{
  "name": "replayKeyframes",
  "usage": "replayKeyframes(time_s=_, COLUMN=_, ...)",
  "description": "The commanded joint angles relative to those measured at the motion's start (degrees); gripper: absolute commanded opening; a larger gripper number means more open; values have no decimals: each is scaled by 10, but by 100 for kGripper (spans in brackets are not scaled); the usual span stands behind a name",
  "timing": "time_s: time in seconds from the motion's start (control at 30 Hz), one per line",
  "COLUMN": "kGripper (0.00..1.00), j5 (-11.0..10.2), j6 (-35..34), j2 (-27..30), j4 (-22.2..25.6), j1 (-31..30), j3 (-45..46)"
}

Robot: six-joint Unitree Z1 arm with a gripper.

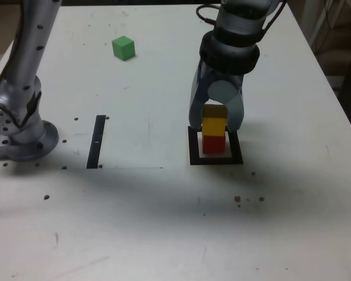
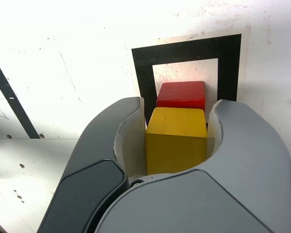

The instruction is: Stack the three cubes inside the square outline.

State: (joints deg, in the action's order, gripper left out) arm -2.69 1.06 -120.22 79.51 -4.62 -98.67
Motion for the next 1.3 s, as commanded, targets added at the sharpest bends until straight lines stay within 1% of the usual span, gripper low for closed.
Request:
replayKeyframes(time_s=0.0, kGripper=52, j5=1, j6=0, j2=-2, j4=-2, j1=0, j3=2)
replayKeyframes(time_s=0.13, kGripper=88, j5=3, j6=2, j2=-1, j4=-9, j1=0, j3=10)
replayKeyframes(time_s=0.17, kGripper=94, j5=4, j6=2, j2=-1, j4=-11, j1=0, j3=11)
replayKeyframes(time_s=0.2, kGripper=98, j5=5, j6=3, j2=-1, j4=-13, j1=0, j3=13)
replayKeyframes(time_s=0.23, kGripper=99, j5=6, j6=3, j2=0, j4=-14, j1=0, j3=14)
replayKeyframes(time_s=0.5, kGripper=99, j5=5, j6=3, j2=12, j4=-27, j1=0, j3=26)
replayKeyframes(time_s=0.7, kGripper=99, j5=-3, j6=3, j2=37, j4=-43, j1=3, j3=45)
replayKeyframes(time_s=0.87, kGripper=99, j5=-12, j6=3, j2=60, j4=-46, j1=10, j3=62)
replayKeyframes(time_s=1.07, kGripper=99, j5=-25, j6=3, j2=98, j4=-45, j1=33, j3=92)
replayKeyframes(time_s=1.27, kGripper=99, j5=-27, j6=7, j2=130, j4=-44, j1=77, j3=136)
